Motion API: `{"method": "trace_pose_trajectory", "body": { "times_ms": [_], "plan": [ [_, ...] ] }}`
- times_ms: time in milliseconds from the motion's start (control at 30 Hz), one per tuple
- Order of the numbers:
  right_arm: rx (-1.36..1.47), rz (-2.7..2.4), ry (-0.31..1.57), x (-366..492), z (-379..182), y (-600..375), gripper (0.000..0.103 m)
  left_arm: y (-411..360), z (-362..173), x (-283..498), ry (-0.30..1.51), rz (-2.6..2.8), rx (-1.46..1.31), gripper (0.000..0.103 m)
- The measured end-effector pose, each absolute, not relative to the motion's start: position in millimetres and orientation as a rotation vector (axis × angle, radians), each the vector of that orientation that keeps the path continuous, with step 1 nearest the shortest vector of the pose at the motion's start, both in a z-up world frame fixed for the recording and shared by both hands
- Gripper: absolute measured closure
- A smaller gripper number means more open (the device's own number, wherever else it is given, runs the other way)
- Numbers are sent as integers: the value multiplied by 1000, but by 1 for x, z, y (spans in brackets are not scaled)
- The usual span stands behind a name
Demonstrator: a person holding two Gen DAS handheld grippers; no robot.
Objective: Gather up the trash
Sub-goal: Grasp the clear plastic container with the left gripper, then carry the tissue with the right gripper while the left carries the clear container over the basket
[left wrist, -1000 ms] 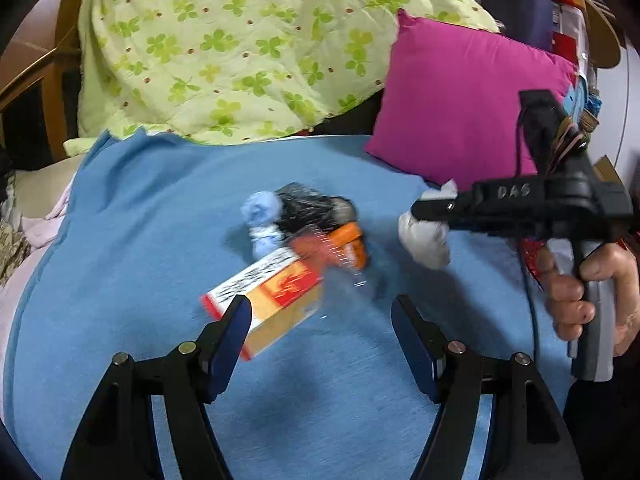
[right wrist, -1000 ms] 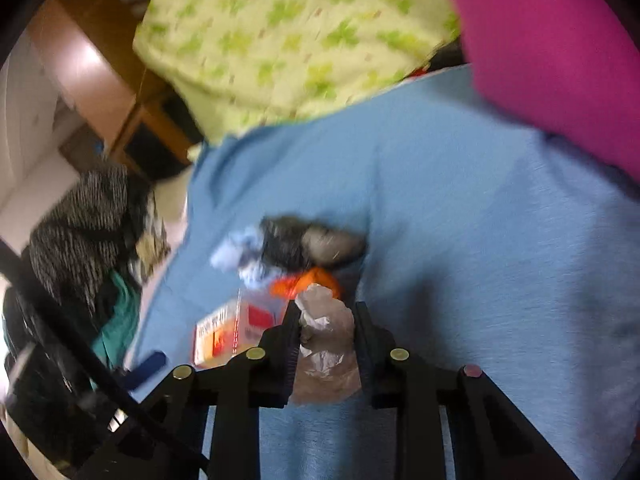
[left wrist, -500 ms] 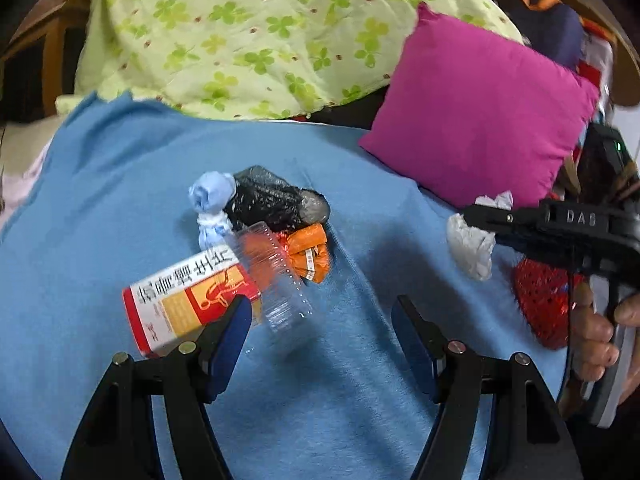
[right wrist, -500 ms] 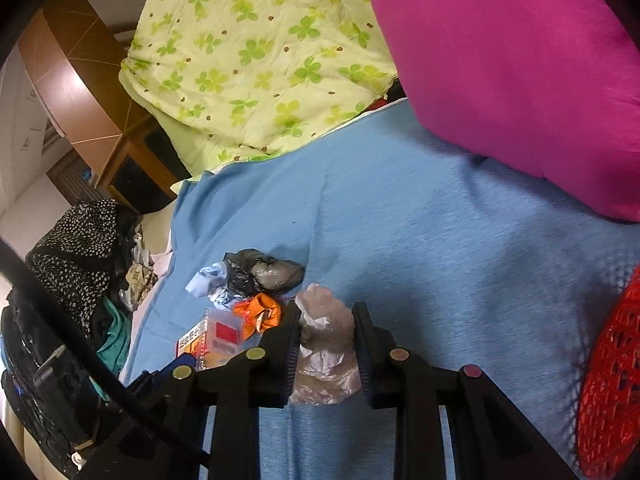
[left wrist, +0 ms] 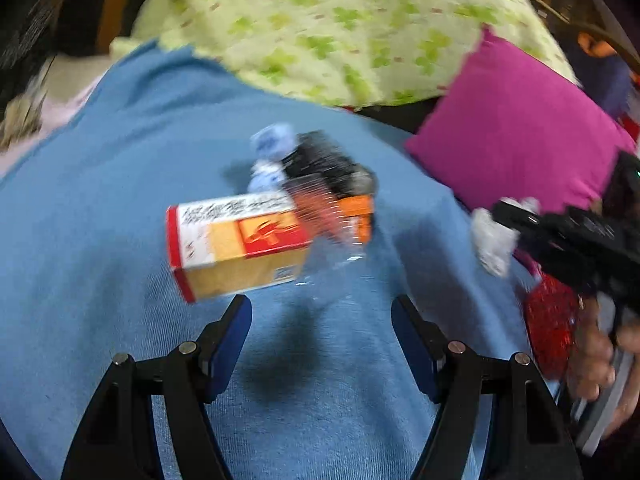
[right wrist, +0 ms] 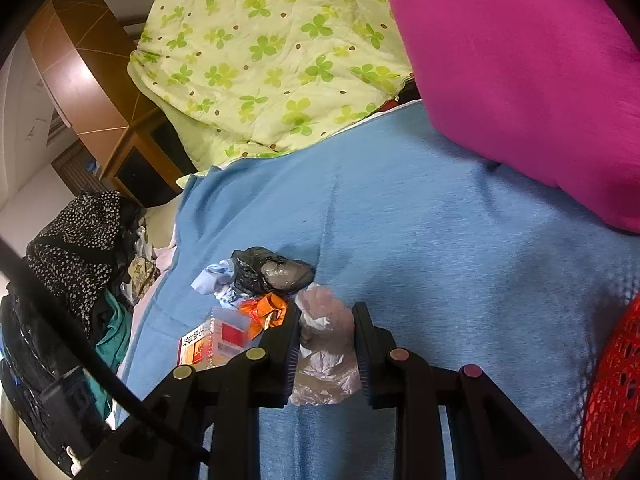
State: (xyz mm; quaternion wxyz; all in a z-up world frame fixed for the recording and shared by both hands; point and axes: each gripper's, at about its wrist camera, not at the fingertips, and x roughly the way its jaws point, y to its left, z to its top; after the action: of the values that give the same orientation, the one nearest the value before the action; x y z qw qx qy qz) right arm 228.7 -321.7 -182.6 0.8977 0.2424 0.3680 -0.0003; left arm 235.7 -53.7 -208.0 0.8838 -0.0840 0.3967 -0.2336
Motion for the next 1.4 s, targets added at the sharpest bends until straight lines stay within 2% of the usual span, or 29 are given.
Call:
{"method": "trace_pose_trajectory", "body": {
  "times_ms": [167, 267, 433, 500, 1000, 1400],
  "plan": [
    [492, 1, 765, 230, -184, -317, 76, -66, -211, 244, 825, -485, -216, 31],
    [492, -7, 755, 228, -182, -320, 76, -73, -208, 246, 814, -487, -241, 36],
    [503, -24, 748, 224, -183, -329, 76, -69, -214, 260, 842, -436, -335, 58],
    [497, -27, 752, 224, -184, -330, 76, -69, -219, 265, 866, -423, -364, 64],
    [479, -29, 712, 217, -173, -328, 76, -81, -186, 229, 796, -573, -270, 64],
    [444, -21, 590, 180, -135, -321, 76, -79, -157, 184, 712, -673, -177, 64]
  ]
}}
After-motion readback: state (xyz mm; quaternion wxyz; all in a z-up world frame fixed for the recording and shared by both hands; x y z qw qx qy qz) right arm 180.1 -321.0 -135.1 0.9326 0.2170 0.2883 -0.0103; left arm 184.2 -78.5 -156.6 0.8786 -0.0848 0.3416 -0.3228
